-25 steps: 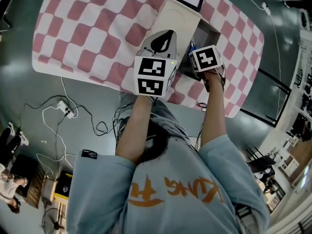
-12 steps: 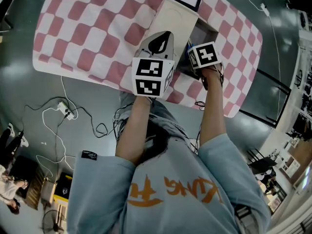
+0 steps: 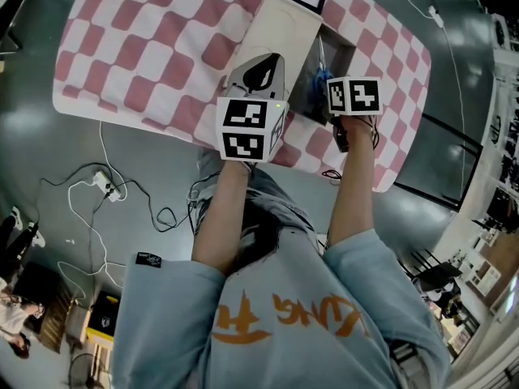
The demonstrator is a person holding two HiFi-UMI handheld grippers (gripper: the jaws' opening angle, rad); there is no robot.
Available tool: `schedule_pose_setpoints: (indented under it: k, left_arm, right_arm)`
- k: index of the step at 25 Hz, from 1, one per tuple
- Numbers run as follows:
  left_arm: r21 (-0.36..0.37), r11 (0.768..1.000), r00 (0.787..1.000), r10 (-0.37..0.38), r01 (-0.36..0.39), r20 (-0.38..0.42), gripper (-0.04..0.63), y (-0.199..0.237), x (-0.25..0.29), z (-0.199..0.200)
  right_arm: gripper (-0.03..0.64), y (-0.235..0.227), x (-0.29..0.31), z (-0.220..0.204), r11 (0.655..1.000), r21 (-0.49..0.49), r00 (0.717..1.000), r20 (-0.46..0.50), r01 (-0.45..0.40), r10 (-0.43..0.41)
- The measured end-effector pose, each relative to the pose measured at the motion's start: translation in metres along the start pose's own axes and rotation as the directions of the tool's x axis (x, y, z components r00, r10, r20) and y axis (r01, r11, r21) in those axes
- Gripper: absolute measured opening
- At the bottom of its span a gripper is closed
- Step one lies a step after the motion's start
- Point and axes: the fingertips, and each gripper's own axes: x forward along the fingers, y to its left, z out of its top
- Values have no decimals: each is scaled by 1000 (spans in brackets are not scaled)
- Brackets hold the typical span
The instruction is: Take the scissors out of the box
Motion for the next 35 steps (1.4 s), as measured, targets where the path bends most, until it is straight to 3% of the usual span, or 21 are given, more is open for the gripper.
schedule_pose_setpoints:
  k: [6, 11, 19, 29, 35]
  left_arm:
    - [13, 1000, 1000, 4, -4, 18, 20, -18, -12, -6]
    - [31, 999, 999, 21, -23, 42, 20, -32, -29, -10]
    - [81, 994, 992, 65, -74, 109, 20, -52, -64, -3]
    - [135, 984, 979, 92, -117, 182, 20, -88, -104, 2]
    - [191, 970, 968, 103, -148, 231, 20, -107, -124, 16]
  right_arm:
    - [83, -1, -24, -3, 999, 40, 992, 127, -3, -2]
    - [83, 6, -51, 3, 999, 28, 959, 282, -17, 8]
    - [83, 23, -90, -6, 998, -40, 882, 468, -38, 53]
    - [81, 26, -151, -18, 996, -93, 783, 619, -4, 61]
    - [81, 22, -190, -20, 996, -91, 696, 714, -17, 77]
